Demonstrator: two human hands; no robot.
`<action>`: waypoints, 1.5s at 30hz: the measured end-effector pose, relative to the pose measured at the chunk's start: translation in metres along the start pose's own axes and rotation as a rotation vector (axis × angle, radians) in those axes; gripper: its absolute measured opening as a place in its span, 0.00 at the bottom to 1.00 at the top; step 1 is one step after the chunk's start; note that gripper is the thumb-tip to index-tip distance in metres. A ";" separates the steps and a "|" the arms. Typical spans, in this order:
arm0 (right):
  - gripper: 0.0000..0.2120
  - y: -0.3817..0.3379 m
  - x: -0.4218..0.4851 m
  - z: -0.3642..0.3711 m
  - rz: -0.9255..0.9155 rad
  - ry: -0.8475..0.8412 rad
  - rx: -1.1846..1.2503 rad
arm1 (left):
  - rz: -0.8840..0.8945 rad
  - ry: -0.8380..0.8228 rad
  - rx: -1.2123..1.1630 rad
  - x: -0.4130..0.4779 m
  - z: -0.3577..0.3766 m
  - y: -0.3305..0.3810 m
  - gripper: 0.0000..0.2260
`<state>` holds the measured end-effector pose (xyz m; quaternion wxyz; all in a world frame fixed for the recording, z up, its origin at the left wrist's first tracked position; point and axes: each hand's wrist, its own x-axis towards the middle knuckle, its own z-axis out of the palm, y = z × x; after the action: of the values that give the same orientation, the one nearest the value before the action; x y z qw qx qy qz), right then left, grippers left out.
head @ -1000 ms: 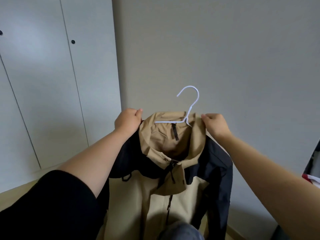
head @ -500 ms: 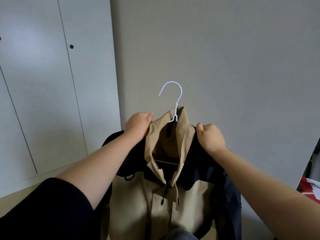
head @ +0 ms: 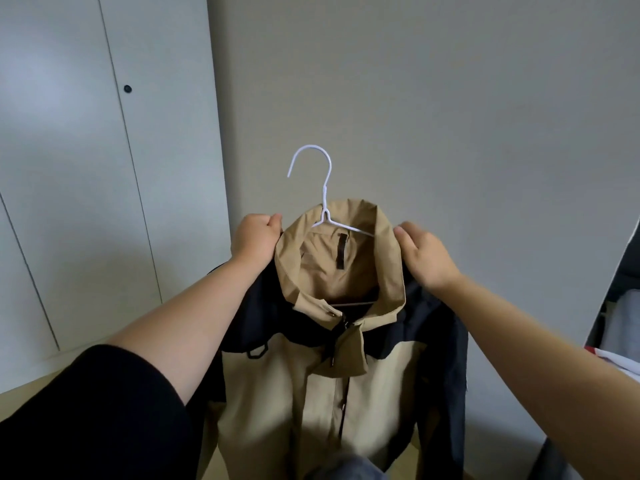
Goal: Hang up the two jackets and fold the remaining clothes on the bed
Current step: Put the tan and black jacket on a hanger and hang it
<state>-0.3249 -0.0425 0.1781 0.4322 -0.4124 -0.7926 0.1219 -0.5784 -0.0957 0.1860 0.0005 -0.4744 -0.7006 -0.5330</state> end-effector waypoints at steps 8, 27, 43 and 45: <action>0.19 -0.017 0.006 0.008 -0.043 -0.038 -0.197 | 0.049 -0.052 -0.050 -0.014 0.017 0.015 0.22; 0.18 0.007 0.018 0.010 0.095 0.247 -0.206 | 0.343 -0.532 0.226 0.007 0.031 0.021 0.09; 0.12 0.109 0.178 0.139 0.233 -0.074 0.022 | 0.072 -0.307 0.319 0.168 0.179 -0.079 0.18; 0.10 0.095 0.201 0.134 0.260 -0.106 0.076 | 0.052 -0.357 0.351 0.194 0.169 -0.065 0.18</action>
<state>-0.4356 0.1919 0.1629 0.3856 -0.4879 -0.7491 0.2283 -0.6430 0.1606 0.1629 -0.0271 -0.5715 -0.7589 -0.3110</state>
